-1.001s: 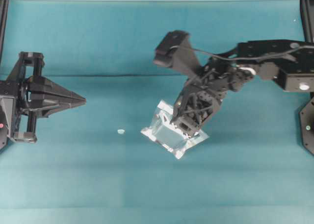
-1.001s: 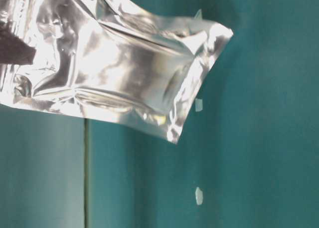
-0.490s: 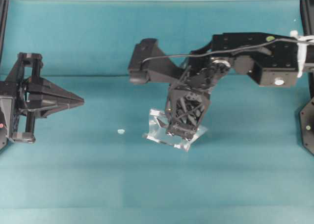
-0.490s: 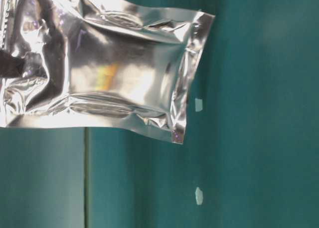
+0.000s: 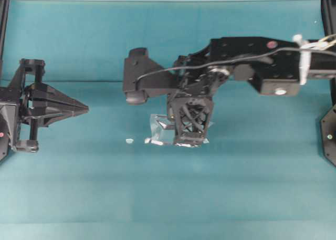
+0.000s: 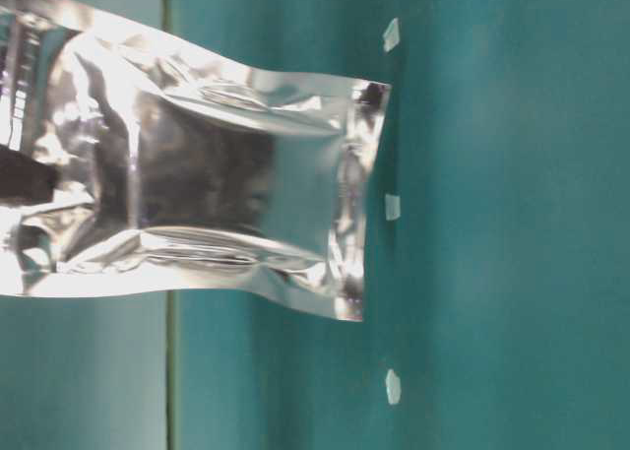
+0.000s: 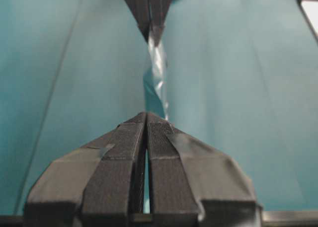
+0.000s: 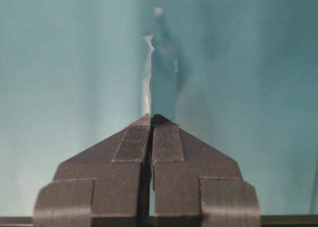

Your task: Hand over the silver zip bag and make it stand upright.

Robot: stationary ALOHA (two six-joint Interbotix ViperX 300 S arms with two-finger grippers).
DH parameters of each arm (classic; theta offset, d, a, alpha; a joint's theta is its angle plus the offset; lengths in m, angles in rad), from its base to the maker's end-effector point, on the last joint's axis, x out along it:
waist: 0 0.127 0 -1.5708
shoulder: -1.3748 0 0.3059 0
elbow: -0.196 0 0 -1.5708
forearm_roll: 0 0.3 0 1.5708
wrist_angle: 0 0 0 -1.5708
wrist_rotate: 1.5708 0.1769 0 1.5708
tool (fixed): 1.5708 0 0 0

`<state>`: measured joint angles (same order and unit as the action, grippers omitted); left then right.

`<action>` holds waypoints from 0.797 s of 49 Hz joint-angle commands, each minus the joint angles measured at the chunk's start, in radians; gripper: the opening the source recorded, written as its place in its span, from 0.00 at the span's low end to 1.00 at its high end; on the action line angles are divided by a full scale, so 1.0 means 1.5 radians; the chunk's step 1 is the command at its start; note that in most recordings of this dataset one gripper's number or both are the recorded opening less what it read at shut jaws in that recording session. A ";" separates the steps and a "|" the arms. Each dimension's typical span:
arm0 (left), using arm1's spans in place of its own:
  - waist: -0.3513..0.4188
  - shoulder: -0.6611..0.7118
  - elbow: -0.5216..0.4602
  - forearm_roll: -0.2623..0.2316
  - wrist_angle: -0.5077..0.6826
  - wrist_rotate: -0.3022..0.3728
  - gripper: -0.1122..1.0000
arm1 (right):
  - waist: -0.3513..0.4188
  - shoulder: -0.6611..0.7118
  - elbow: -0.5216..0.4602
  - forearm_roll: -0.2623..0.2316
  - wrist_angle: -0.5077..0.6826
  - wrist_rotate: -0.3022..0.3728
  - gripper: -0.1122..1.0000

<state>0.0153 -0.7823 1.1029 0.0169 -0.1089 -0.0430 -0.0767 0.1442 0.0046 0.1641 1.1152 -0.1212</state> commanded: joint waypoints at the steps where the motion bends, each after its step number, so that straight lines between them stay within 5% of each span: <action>1: 0.001 -0.001 -0.003 0.001 0.002 -0.002 0.11 | 0.002 -0.001 -0.017 -0.013 -0.002 -0.012 0.09; 11: 0.001 -0.002 0.028 0.002 0.000 -0.004 0.11 | 0.002 0.011 -0.031 -0.041 -0.002 -0.018 0.09; 39: 0.010 0.010 0.044 0.002 -0.001 -0.007 0.11 | 0.018 0.034 -0.035 -0.041 -0.006 -0.025 0.09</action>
<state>0.0291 -0.7793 1.1781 0.0169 -0.1028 -0.0522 -0.0568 0.2025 -0.0322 0.1043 1.1106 -0.1488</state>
